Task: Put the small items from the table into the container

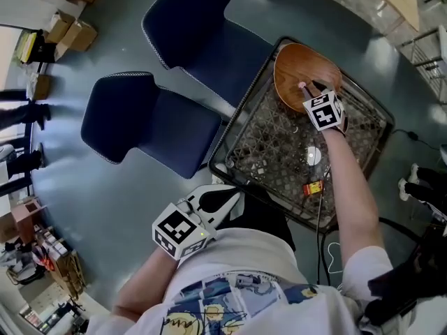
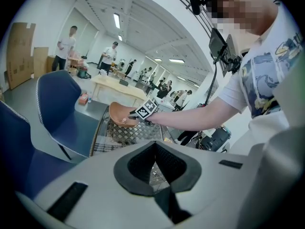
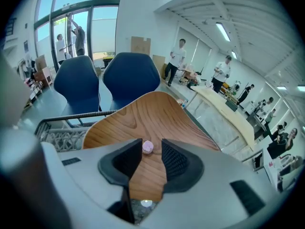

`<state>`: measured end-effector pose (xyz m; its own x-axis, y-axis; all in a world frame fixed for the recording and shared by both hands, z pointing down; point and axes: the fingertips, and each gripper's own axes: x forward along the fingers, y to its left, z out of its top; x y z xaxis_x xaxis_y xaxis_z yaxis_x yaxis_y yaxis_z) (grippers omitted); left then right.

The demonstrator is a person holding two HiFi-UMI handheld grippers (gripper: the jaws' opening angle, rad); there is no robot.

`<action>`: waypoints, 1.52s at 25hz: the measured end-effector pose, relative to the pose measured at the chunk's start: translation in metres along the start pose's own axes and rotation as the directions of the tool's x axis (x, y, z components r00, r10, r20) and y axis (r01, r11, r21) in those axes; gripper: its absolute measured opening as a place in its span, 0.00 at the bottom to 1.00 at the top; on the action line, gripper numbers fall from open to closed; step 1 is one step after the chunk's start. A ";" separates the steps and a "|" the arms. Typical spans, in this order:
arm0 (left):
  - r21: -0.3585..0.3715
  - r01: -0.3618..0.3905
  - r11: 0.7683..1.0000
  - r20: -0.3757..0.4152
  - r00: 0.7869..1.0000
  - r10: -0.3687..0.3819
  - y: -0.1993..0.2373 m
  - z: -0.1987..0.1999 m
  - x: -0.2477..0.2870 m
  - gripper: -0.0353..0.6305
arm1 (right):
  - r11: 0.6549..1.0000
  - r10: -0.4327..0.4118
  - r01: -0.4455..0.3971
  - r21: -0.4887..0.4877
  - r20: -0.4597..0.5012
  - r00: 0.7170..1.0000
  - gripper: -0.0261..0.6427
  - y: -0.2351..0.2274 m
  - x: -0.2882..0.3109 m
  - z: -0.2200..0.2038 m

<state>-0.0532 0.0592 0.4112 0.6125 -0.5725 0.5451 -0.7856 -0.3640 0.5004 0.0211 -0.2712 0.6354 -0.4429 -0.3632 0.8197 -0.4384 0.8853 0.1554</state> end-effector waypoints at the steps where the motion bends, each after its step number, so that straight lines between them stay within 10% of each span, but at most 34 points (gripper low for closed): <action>1: 0.010 0.012 1.000 -0.001 1.000 -0.012 -0.001 0.001 0.000 0.07 | 1.000 -0.013 0.013 0.005 0.013 1.000 0.21 0.000 -0.011 0.000; 11: 0.137 0.176 0.975 -0.039 0.984 -0.172 -0.017 0.003 -0.004 0.07 | 0.981 -0.076 0.072 0.182 0.020 0.997 0.21 0.073 -0.115 -0.069; 38: 0.305 0.551 0.777 -0.316 0.828 -0.464 -0.071 -0.068 -0.024 0.06 | 0.805 -0.177 0.214 0.553 -0.120 0.977 0.21 0.327 -0.261 -0.188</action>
<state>-0.0066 0.1491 0.4085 0.8990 -0.0727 0.4319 -0.2991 -0.8222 0.4842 0.1404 0.1677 0.5764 -0.2610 -0.4763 0.8396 -0.8801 0.4748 -0.0042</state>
